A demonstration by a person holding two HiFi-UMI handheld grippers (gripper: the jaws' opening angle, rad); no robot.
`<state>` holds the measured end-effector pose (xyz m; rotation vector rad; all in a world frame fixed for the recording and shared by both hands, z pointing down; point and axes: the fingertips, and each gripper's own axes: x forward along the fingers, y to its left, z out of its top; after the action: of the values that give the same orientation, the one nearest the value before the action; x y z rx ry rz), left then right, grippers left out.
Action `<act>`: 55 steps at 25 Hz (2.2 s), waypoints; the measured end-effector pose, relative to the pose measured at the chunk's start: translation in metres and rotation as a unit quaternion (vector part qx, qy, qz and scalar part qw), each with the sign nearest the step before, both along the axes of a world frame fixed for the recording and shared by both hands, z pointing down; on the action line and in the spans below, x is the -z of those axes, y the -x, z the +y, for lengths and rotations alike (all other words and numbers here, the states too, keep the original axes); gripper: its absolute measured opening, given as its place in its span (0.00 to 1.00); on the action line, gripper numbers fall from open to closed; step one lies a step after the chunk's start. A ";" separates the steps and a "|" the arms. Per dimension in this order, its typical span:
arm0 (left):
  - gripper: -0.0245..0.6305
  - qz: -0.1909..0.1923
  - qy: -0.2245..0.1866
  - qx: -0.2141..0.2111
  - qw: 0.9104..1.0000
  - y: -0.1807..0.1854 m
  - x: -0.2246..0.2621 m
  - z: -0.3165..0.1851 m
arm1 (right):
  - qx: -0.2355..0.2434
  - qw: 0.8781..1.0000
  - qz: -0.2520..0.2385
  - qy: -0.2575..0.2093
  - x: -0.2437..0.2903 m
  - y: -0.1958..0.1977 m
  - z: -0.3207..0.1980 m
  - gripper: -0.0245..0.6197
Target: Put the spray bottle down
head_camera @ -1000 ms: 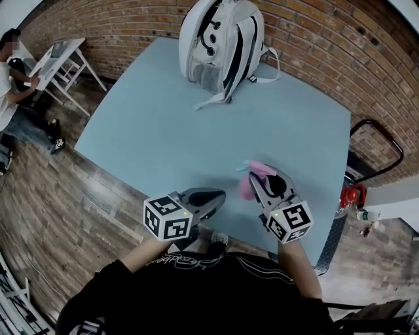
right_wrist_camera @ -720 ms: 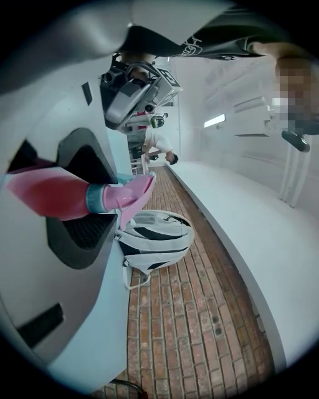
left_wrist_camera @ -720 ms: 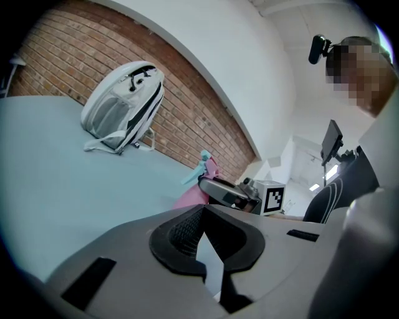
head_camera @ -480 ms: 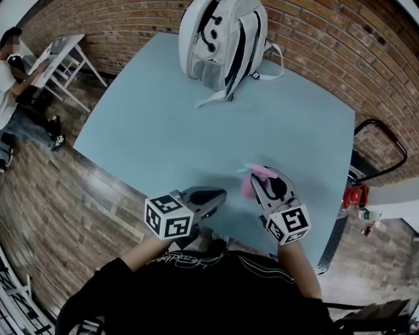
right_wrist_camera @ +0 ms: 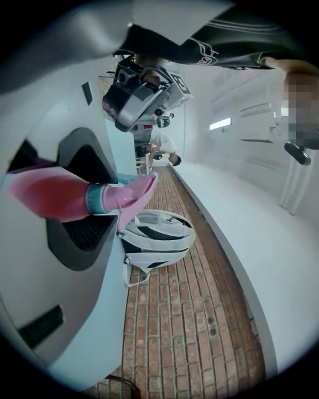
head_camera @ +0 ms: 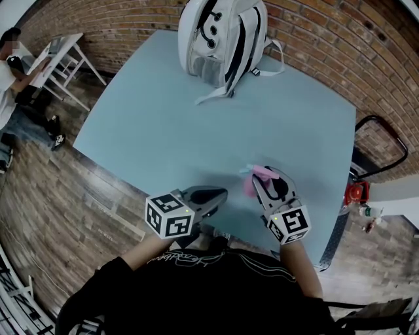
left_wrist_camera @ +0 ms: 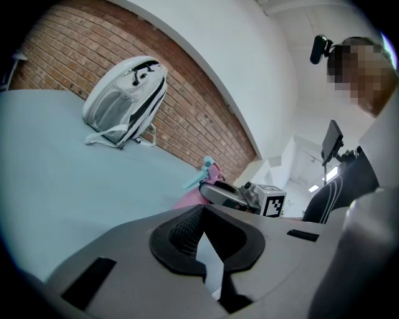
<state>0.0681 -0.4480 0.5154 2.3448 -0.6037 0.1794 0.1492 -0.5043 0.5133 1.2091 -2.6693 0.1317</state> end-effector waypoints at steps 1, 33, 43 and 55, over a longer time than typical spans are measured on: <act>0.05 0.001 0.000 -0.002 1.000 0.000 0.001 0.001 | 0.004 1.000 0.002 0.002 -0.002 0.002 0.002 0.27; 0.05 0.062 -0.100 -0.058 0.991 0.010 0.105 0.112 | -0.010 0.999 -0.051 -0.009 0.091 0.018 0.165 0.29; 0.05 0.086 -0.125 -0.095 0.984 0.026 0.142 0.210 | 0.041 0.987 -0.152 0.022 0.138 0.051 0.285 0.08; 0.05 0.067 -0.161 -0.129 0.976 0.041 0.147 0.272 | 0.008 0.980 -0.182 0.079 0.129 0.077 0.343 0.06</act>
<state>0.0273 -0.1757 0.3681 2.7202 -0.2757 0.0401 0.0721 -0.1612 0.3840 1.2123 -2.9006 0.6073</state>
